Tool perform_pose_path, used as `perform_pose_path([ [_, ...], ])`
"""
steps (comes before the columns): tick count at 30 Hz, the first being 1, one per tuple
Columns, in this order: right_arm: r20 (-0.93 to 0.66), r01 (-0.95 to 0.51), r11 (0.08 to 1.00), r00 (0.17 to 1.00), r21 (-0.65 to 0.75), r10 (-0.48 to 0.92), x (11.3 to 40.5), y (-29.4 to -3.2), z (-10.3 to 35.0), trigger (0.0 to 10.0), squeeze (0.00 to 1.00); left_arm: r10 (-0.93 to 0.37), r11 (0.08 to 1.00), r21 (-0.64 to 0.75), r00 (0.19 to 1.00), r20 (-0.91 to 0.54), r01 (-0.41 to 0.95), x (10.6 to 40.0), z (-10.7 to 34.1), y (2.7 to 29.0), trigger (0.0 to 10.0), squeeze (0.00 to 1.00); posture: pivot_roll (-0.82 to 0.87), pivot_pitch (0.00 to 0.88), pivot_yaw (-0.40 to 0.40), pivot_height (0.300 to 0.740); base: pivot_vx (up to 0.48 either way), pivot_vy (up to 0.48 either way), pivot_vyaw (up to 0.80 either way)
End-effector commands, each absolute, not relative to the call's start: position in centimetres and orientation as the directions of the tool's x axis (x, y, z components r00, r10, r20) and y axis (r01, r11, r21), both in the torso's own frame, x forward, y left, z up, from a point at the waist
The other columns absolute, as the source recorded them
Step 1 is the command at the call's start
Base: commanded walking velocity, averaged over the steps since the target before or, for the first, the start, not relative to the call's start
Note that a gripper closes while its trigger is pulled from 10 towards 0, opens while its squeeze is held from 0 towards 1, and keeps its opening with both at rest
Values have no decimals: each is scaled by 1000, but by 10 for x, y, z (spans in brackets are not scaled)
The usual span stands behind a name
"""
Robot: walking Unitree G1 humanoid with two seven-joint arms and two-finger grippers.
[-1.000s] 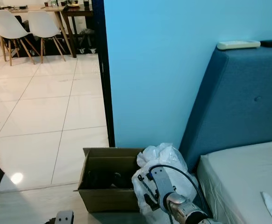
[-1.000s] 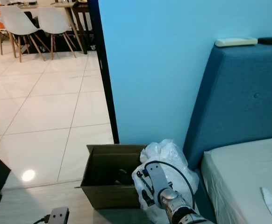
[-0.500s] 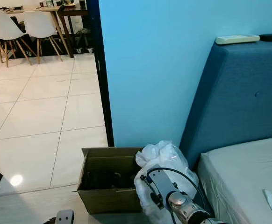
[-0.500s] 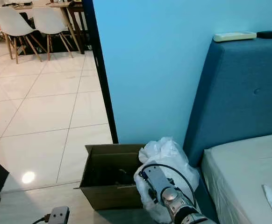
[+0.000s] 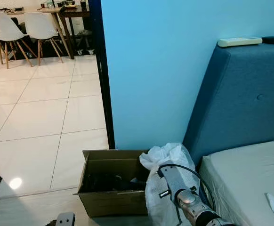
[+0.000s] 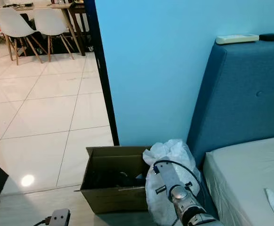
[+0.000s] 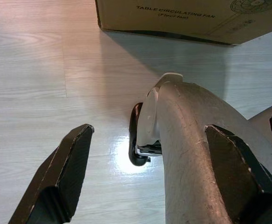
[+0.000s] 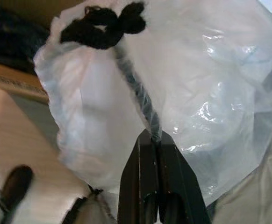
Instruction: Clean up the room
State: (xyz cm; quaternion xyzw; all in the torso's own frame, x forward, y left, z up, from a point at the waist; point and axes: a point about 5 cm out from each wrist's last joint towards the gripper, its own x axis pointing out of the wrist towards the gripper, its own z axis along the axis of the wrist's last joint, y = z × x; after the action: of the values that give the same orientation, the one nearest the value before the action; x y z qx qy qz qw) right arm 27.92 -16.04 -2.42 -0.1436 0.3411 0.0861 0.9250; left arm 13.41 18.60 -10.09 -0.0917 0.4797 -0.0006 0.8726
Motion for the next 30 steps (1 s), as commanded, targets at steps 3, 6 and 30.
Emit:
perform_pose_path([
  [3, -618, -240, 963, 778, -123, 115, 283, -153, -20, 0, 0, -111, 984, -162, 457, -882, -74, 115, -109, 179, 10000, 0, 11, 0, -31, 642, 0, 0, 0],
  [6, -577, -253, 965, 800, -74, 166, 289, -144, -14, 0, 0, -111, 984, -161, 460, -881, -72, 117, -108, 179, 10000, 0, 14, 0, -31, 642, 0, 0, 0],
  [30, -128, -386, 755, 844, 530, 521, 320, -85, 41, 0, 0, -115, 983, -166, 457, -882, -74, 116, -109, 177, 10000, 0, 16, 2, -27, 642, 0, 0, 0],
])
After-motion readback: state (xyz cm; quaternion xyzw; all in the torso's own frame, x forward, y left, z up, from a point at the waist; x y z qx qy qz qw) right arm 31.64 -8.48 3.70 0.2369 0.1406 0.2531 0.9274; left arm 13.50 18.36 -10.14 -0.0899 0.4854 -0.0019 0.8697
